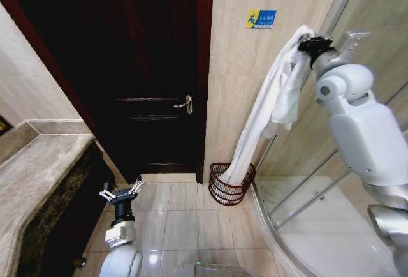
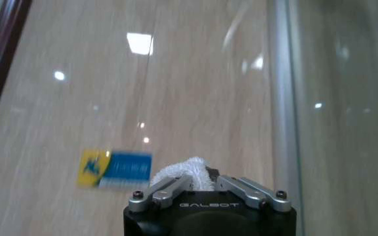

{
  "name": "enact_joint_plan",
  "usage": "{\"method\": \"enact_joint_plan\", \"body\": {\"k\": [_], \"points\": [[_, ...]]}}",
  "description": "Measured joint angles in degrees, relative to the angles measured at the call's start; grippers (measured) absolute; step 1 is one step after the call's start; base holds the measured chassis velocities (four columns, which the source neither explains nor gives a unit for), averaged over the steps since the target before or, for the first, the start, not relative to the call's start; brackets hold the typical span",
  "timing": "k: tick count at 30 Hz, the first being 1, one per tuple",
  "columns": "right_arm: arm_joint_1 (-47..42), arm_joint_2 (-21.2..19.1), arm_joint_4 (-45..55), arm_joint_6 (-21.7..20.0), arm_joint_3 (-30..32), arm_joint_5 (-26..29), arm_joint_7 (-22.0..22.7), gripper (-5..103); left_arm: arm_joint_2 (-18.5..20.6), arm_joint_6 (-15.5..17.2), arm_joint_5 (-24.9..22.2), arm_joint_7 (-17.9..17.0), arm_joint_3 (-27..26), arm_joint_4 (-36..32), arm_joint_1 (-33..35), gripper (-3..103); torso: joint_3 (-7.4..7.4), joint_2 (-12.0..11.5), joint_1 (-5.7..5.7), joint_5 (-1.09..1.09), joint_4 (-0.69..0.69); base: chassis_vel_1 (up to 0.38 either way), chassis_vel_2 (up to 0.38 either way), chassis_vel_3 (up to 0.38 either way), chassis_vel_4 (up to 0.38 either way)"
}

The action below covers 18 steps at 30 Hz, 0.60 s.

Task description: Discard the used towel into the hamper.

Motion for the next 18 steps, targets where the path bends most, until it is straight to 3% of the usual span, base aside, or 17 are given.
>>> {"method": "enact_joint_plan", "body": {"k": [4, 9, 18], "points": [[0.7, -1.9, 0.9, -0.2, 0.2, 1.2, -1.0, 1, -0.6, 0.1, 0.9, 0.0, 0.9, 0.0, -0.2, 100, 0.0, 0.0, -0.01, 0.01, -0.01, 0.0, 0.0, 0.0, 0.0], [-2.3, -1.3, 2.2, -0.3, -0.2, 1.2, -0.7, 1, -0.9, 0.2, 1.5, 0.1, 1.2, 0.0, -0.2, 100, 0.0, 0.0, -0.01, 0.02, -0.02, 0.0, 0.0, 0.0, 0.0], [-5.5, 7.7, -2.2, 3.0, -3.1, -1.2, 1.8, 1, -0.8, 0.1, 1.2, -0.1, -0.1, -0.4, 0.4, 100, 0.02, 0.0, 0.01, 0.01, 0.02, 0.0, 0.0, 0.0, 0.0]]}}
